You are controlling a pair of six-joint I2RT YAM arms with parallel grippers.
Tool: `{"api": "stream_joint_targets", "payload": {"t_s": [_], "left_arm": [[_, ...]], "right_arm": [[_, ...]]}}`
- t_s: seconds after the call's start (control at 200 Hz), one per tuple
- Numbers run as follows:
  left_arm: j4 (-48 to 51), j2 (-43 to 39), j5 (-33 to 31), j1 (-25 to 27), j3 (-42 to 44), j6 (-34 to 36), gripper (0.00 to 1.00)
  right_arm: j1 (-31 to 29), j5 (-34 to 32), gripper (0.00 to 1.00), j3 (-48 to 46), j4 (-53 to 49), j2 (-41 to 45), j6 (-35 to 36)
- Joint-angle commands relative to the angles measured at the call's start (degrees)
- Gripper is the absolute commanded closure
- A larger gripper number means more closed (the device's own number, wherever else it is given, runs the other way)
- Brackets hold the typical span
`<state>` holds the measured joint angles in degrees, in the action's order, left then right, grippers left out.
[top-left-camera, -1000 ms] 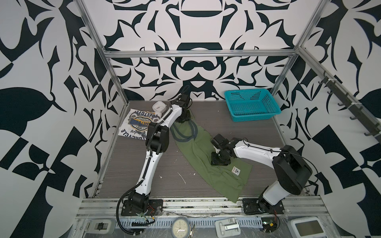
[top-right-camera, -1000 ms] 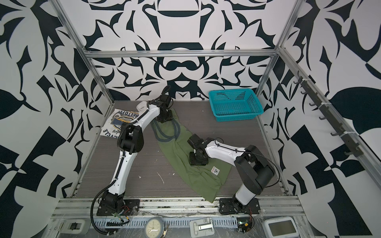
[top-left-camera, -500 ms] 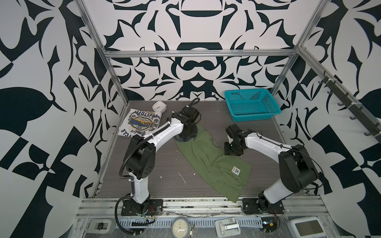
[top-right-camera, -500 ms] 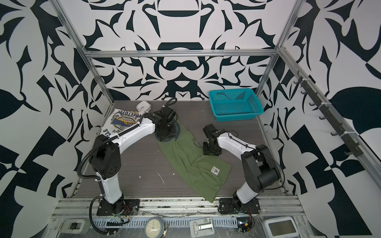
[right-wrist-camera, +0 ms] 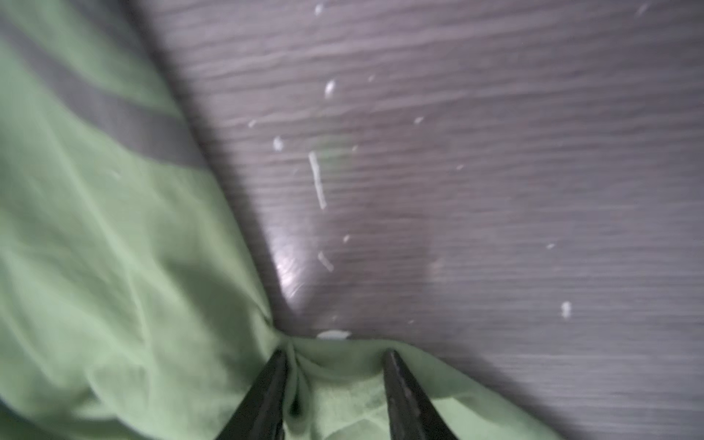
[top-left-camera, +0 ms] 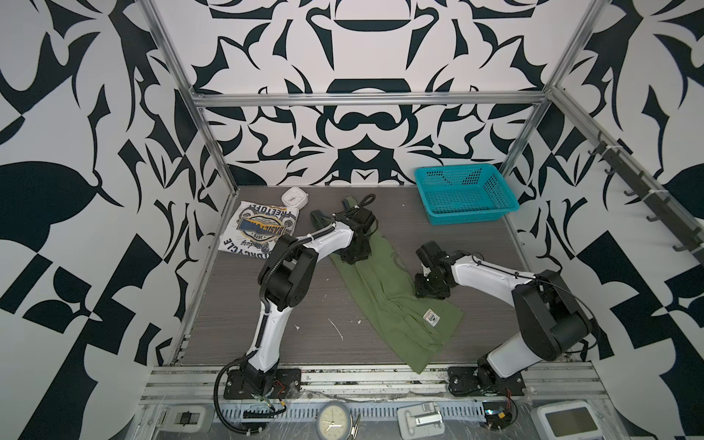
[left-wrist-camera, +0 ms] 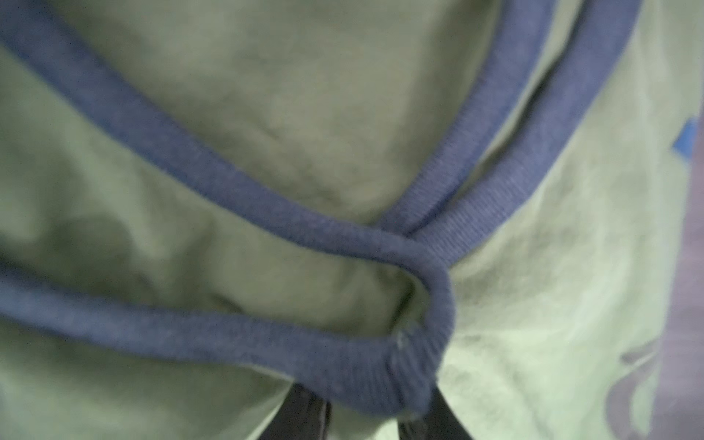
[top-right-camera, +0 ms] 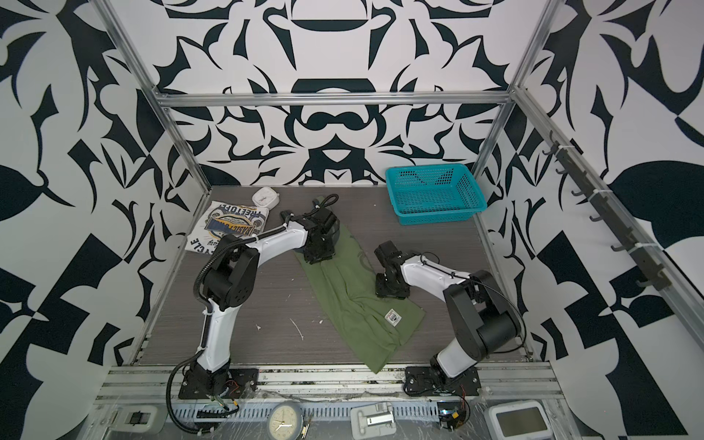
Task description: Fold and stack the tank tops
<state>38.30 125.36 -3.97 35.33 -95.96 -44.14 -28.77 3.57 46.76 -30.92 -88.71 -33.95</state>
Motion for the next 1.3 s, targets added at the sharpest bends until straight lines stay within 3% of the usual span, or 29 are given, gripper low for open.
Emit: {"api": "stream_joint_targets", "payload": {"t_s": [0.0,0.23,0.425,0.575,0.73,0.815,1.05,1.22,1.295], "left_arm": [[-0.1,7.1,-1.3,-3.1,-3.7,4.7,0.69],[5.1,12.2,-3.0,-4.6,-15.4,10.6,0.63],[6.5,9.0,-3.3,-4.5,-15.2,10.9,0.55],[10.0,2.2,-1.8,-4.3,-12.1,9.0,0.44],[5.7,-12.8,1.2,-1.6,2.6,7.9,0.27],[5.6,-20.1,1.5,0.2,12.7,6.3,0.27],[5.4,-42.5,2.1,5.6,44.5,-6.7,0.31],[4.0,-54.4,7.1,12.1,57.1,-18.3,0.33],[1.6,-56.1,8.6,15.9,59.7,-21.7,0.32]], "right_arm": [[-6.6,7.1,0.56,-4.3,1.7,-2.0,-8.4],[-18.5,8.1,0.56,-2.6,6.6,-2.9,-17.0],[-19.3,5.4,0.56,-4.7,4.7,2.2,-17.6],[-19.3,4.9,0.56,-3.6,0.3,6.3,-15.0],[-19.3,3.8,0.56,-4.7,-3.5,13.1,-13.0],[-19.2,4.7,0.56,-6.2,-4.4,15.3,-12.7],[-19.1,8.2,0.57,-12.6,-1.7,20.2,-15.0],[-19.2,10.5,0.57,-15.9,0.1,22.3,-17.6],[-19.2,11.4,0.57,-17.9,2.0,23.4,-19.1]]}}
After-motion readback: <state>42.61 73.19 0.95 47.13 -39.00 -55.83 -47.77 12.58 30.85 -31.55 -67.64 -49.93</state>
